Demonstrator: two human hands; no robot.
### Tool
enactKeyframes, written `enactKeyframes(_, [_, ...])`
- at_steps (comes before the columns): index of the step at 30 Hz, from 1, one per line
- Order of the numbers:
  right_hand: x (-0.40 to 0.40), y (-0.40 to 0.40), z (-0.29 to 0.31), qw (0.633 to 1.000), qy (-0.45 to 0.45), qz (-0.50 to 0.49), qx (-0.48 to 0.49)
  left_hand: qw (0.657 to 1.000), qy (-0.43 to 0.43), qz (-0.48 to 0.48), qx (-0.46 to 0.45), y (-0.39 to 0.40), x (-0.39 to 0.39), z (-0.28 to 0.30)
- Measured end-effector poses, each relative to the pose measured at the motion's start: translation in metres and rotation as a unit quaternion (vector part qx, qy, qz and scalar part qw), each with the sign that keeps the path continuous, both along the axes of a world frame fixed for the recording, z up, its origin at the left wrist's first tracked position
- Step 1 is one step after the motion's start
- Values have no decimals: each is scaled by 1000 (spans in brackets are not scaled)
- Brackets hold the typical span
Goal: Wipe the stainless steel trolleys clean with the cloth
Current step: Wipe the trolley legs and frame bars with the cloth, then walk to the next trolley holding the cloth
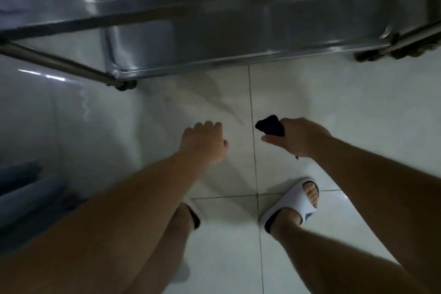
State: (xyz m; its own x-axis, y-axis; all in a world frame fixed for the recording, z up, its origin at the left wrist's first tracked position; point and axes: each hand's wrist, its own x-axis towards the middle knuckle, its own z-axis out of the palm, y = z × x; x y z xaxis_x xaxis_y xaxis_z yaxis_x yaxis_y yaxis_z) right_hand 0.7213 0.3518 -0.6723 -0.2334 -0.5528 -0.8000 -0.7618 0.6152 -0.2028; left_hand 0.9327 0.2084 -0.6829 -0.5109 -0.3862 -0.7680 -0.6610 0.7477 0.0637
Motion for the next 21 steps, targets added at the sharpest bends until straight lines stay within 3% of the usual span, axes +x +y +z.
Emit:
enactKeyframes(11, [85,-57,287,995,17,86,54,994,29,105,25,1,69,290])
enactKeyframes(21, [195,-188,534,979,81,177,-55,964,89,249,-12,-89,175,522])
